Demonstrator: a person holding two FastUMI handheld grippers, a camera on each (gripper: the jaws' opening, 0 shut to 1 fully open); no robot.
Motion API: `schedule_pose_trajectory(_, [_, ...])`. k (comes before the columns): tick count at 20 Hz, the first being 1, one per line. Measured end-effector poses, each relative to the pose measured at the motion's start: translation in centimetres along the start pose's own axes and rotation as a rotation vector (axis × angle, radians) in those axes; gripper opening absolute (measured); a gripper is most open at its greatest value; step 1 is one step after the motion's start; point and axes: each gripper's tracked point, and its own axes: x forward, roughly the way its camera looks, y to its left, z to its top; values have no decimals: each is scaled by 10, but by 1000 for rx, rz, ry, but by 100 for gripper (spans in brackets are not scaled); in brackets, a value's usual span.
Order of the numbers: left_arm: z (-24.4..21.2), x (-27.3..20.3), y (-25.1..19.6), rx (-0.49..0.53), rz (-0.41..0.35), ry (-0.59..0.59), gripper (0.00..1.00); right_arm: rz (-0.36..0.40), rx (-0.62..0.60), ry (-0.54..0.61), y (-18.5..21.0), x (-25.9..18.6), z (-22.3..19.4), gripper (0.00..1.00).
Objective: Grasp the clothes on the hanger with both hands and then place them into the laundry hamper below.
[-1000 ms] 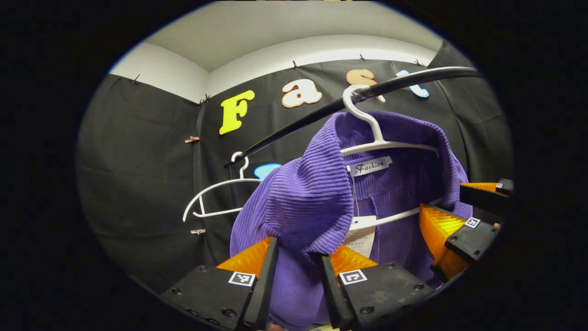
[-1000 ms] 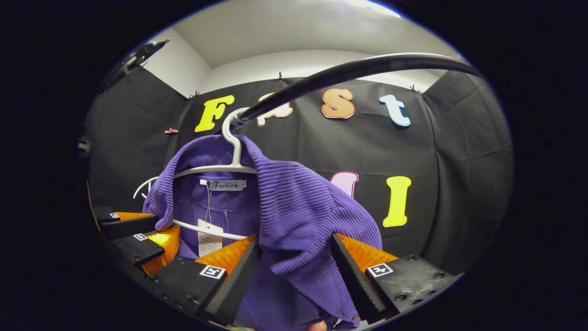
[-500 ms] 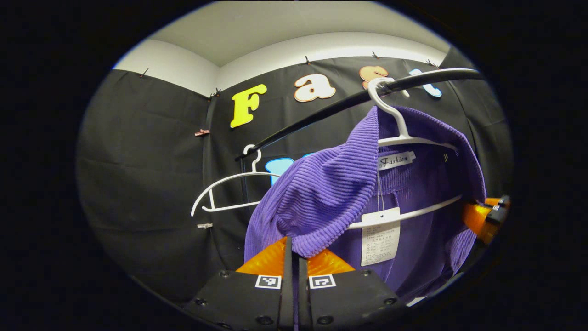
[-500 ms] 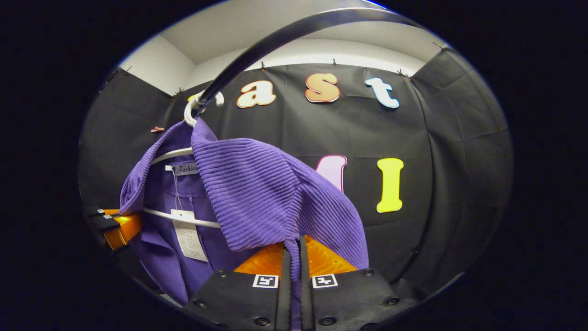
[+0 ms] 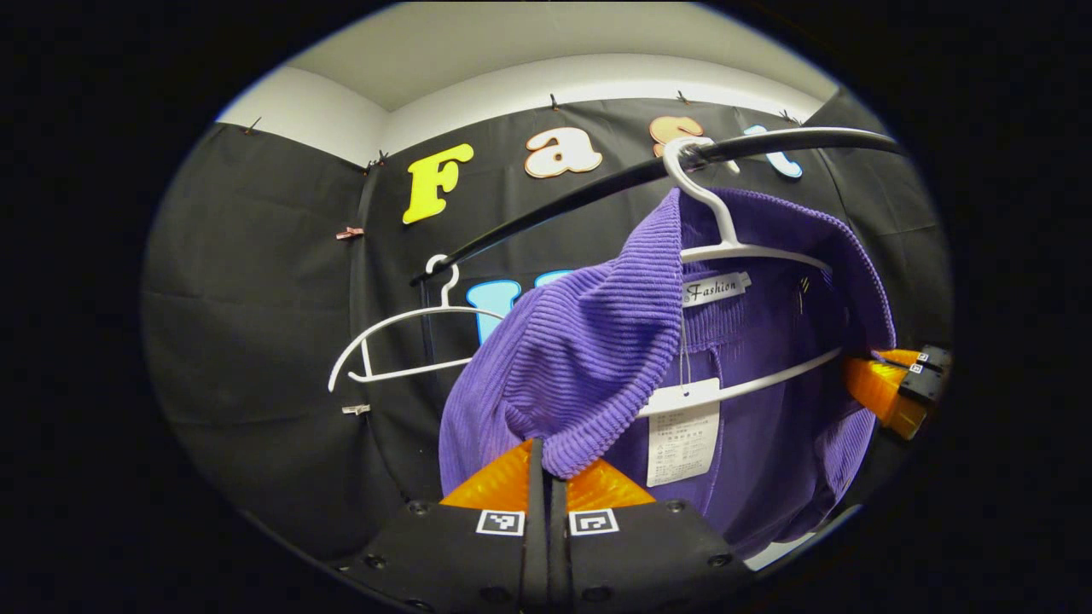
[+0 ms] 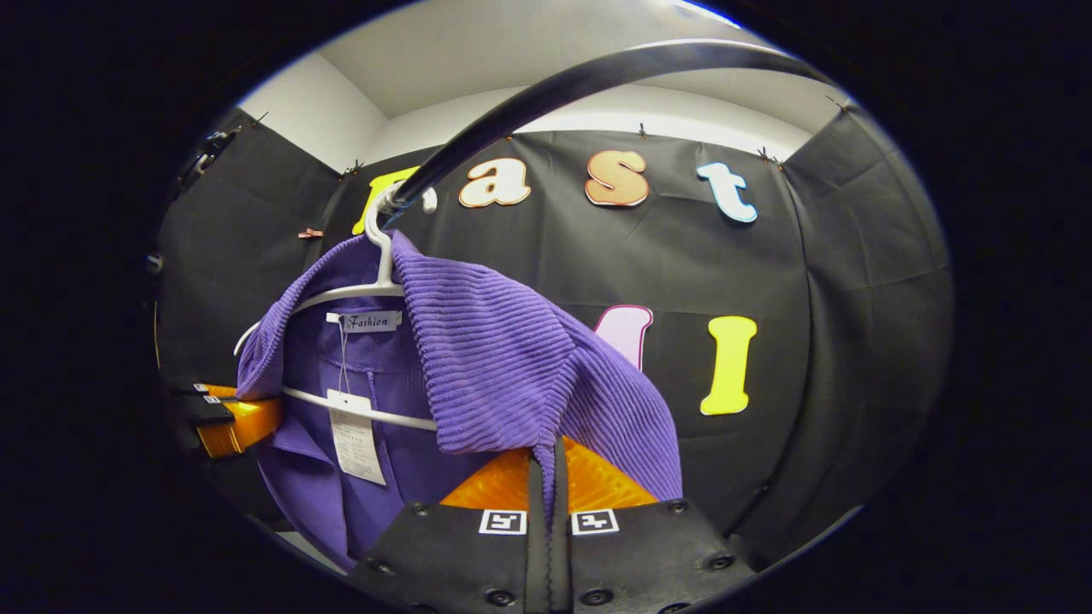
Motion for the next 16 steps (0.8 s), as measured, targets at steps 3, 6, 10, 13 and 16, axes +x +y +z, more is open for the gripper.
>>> schedule_pose_trajectory(3, [1, -5, 5, 14, -31, 18, 5, -40, -84, -77, -20, -9, 27, 4])
schedule_pose_trajectory(6, [9, -10, 14, -22, -37, 24, 5, -89, -163, -141, -41, -12, 53, 4])
schedule_pose_trajectory(10, [46, -15, 42, -69, 18, -26, 5, -138, -178, -198, -56, -9, 78, 5])
schedule_pose_trajectory(13, [69, -16, 54, -47, 41, -74, 5, -193, -211, -243, -70, -9, 98, 4])
schedule_pose_trajectory(16, [102, -8, 83, -22, 98, -150, 5, -257, -230, -275, -87, -7, 106, 4])
